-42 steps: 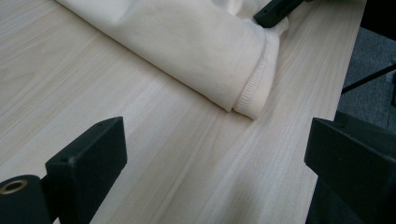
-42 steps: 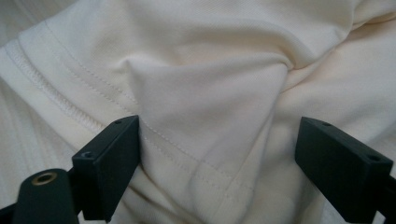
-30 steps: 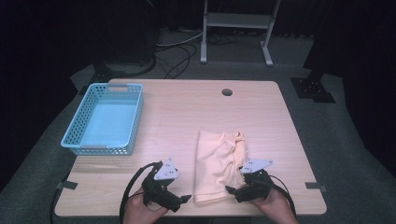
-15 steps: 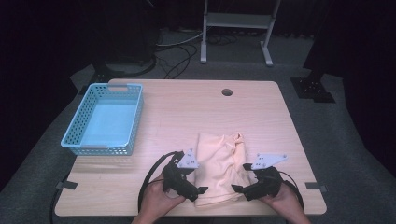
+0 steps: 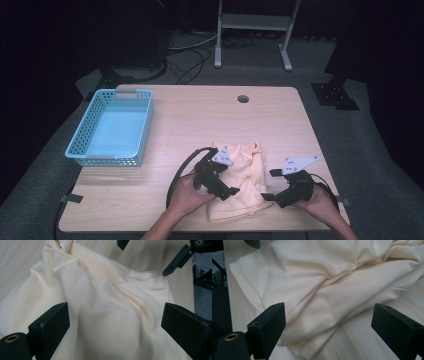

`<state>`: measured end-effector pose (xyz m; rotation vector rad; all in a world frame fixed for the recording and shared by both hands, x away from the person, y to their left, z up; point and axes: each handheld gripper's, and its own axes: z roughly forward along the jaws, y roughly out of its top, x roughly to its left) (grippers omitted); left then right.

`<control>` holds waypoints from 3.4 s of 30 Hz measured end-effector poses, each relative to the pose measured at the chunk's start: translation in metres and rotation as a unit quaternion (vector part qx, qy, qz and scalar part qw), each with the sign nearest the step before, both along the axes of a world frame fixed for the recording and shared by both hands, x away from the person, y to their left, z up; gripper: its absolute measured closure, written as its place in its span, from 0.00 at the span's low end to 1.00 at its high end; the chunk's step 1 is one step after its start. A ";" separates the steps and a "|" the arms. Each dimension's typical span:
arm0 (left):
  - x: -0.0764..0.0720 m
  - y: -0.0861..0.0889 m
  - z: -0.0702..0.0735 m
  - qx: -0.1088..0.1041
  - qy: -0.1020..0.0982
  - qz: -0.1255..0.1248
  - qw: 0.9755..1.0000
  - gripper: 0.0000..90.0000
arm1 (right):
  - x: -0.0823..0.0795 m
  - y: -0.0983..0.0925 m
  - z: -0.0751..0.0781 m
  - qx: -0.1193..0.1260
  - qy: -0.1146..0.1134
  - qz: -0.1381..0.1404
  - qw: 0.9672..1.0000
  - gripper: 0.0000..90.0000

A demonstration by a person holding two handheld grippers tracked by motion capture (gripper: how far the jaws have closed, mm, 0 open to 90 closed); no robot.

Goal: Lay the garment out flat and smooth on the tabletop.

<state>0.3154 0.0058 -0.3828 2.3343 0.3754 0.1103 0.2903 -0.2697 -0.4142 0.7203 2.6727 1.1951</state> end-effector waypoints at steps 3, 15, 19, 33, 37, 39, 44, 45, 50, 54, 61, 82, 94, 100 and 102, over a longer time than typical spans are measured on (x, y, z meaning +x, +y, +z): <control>0.008 -0.007 0.002 0.007 0.000 -0.012 1.000 0.12 | 0.001 -0.006 0.000 -0.003 0.002 0.005 1.000 0.13; 0.032 -0.037 -0.003 0.068 -0.024 -0.060 0.996 0.36 | 0.006 -0.017 -0.006 -0.026 -0.002 0.016 1.000 0.13; 0.038 -0.047 -0.011 0.104 -0.017 -0.074 0.992 0.48 | 0.007 -0.017 -0.008 -0.025 -0.002 0.013 1.000 0.13; 0.042 -0.054 -0.021 0.135 -0.004 -0.107 0.985 0.95 | 0.004 -0.017 -0.015 -0.029 0.006 0.006 1.000 0.13; 0.045 -0.052 -0.019 0.129 0.004 -0.112 0.985 0.96 | 0.005 -0.017 -0.016 -0.030 0.005 0.008 1.000 0.13; 0.046 -0.049 -0.015 0.119 0.006 -0.112 0.986 0.96 | 0.005 -0.018 -0.016 -0.034 0.008 0.009 0.999 0.13; 0.044 -0.044 -0.005 0.111 -0.002 -0.116 0.987 0.96 | 0.005 -0.019 -0.015 -0.040 0.007 0.010 0.999 0.13; 0.043 -0.043 -0.001 0.108 -0.004 -0.116 0.987 0.96 | 0.006 -0.019 -0.014 -0.041 0.007 0.010 0.999 0.13; 0.042 -0.027 0.013 0.097 -0.013 -0.113 0.989 0.96 | 0.006 -0.023 -0.011 -0.040 0.008 0.004 0.999 0.13; 0.038 -0.011 0.023 0.095 -0.021 -0.106 0.990 0.96 | 0.008 -0.022 -0.011 -0.046 0.011 0.005 0.999 0.13; 0.033 0.019 0.038 0.095 -0.034 -0.088 0.991 0.96 | 0.008 -0.013 -0.009 -0.056 0.011 0.007 0.998 0.13; 0.030 0.093 0.003 0.170 -0.010 -0.036 0.985 0.95 | 0.008 0.003 -0.007 -0.076 0.014 0.014 0.997 0.13; 0.040 0.096 -0.016 0.161 0.017 -0.021 0.987 0.79 | 0.008 0.004 -0.009 -0.075 0.017 0.016 0.997 0.13; 0.041 0.087 0.002 0.104 0.017 -0.018 0.994 0.58 | 0.010 0.001 -0.010 -0.072 0.018 0.016 0.997 0.13; 0.040 0.077 0.007 0.092 0.014 -0.026 0.995 0.54 | 0.009 -0.001 -0.010 -0.070 0.016 0.018 0.997 0.13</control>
